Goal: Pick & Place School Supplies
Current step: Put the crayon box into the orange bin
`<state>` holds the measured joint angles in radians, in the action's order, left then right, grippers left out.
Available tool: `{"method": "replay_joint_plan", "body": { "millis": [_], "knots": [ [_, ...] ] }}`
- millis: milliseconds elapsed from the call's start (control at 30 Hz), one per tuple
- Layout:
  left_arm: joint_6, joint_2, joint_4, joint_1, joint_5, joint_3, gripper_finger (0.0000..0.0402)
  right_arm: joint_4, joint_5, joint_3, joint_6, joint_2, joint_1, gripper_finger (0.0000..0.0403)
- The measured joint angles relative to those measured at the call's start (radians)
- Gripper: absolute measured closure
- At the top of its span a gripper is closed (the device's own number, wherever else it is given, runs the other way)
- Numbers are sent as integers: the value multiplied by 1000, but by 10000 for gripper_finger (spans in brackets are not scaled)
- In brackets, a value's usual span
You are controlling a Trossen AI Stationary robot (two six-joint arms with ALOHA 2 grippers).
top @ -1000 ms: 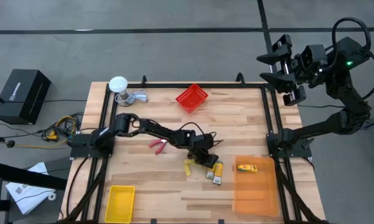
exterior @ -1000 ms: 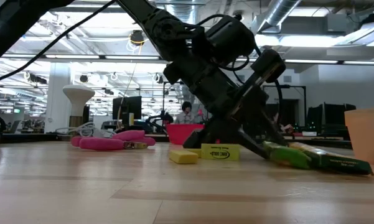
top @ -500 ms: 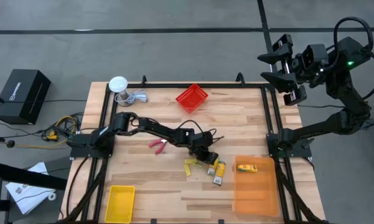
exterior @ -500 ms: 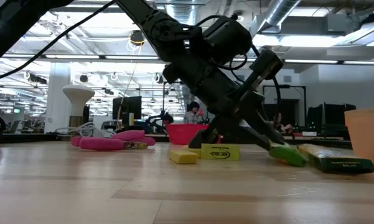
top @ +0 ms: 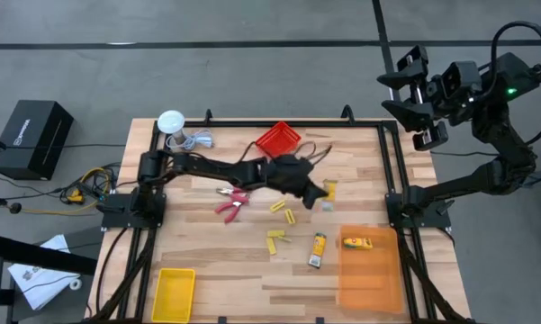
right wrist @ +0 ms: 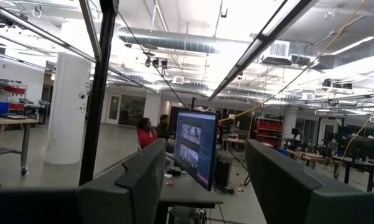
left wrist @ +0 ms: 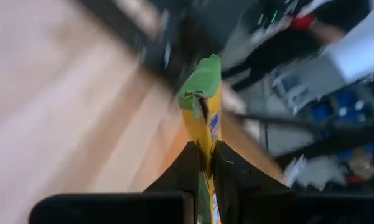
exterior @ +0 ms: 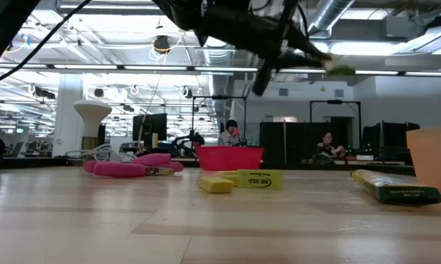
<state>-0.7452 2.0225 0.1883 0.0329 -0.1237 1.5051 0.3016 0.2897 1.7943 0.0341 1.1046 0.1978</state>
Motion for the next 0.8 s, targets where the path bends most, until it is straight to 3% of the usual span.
{"method": "replay_joint_plan", "body": {
  "millis": [100, 333, 667, 800],
  "knots": [
    [13, -1, 97, -6, 3, 17, 386, 2, -2, -1, 0, -6, 0, 191],
    [61, 81, 114, -25, -8, 114, 386, 1, -2, 0, 0, -28, 0, 191],
    [94, 338, 149, -82, -130, 434, 386, 11, -3, 0, -12, -27, 0, 191],
    [94, 408, 150, -88, -154, 504, 386, 30, -3, 0, -11, -25, 0, 191]
  ]
}}
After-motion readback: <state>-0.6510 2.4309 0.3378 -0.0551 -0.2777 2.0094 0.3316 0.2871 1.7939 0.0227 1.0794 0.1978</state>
